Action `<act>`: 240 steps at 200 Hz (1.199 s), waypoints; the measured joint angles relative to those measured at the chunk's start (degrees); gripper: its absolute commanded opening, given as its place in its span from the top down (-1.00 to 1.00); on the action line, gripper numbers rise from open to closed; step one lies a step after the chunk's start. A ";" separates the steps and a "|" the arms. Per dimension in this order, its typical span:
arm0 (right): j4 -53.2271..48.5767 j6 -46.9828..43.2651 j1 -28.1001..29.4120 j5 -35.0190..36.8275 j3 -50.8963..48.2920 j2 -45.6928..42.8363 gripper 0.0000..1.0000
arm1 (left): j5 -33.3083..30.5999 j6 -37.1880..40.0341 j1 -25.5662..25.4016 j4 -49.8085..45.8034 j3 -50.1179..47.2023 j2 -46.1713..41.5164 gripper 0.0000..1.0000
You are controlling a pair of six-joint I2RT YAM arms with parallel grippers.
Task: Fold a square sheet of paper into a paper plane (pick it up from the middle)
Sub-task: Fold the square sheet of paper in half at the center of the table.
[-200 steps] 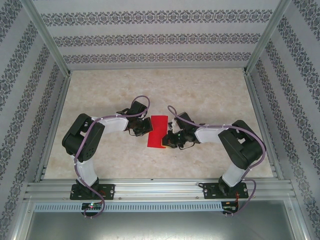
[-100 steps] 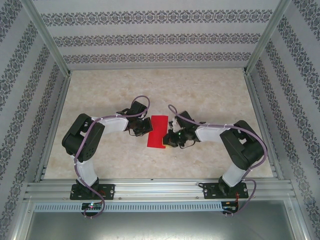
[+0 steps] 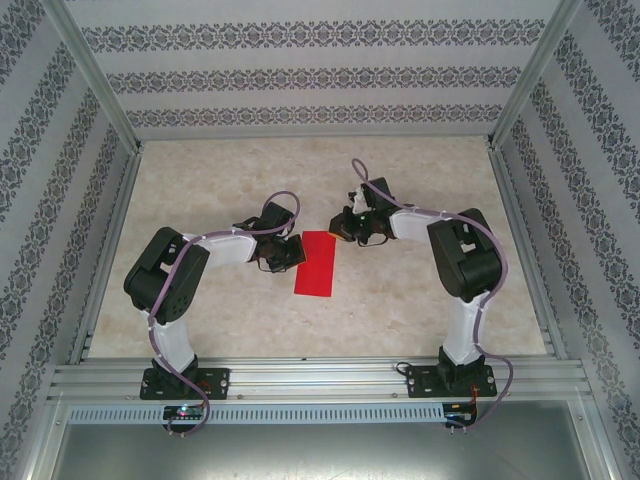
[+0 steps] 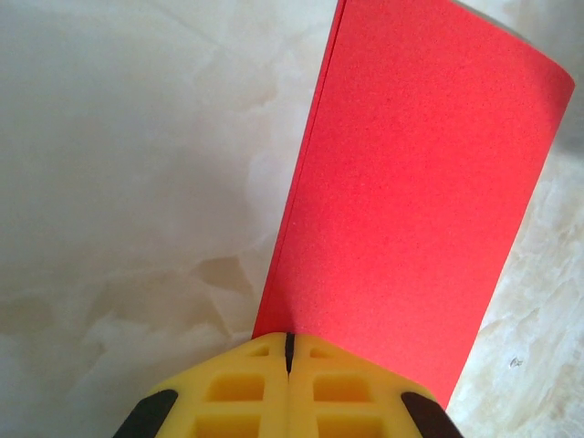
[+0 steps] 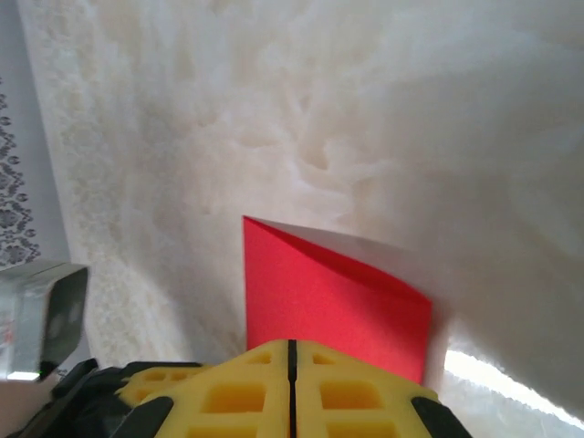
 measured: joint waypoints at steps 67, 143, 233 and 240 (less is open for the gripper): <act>-1.64 0.39 -0.42 -0.22 1.66 4.50 0.81 | 0.02 0.00 0.00 0.00 0.00 0.00 1.00; -8.61 -0.35 -0.37 1.53 7.10 4.22 0.80 | 0.02 0.11 0.00 0.00 0.00 0.00 1.00; -9.44 -0.92 -0.26 2.01 8.61 7.02 0.80 | 0.04 0.22 0.00 0.00 0.00 0.00 1.00; -9.38 -0.92 -0.26 2.01 8.61 7.02 0.80 | 0.07 0.22 0.00 0.00 0.00 0.00 1.00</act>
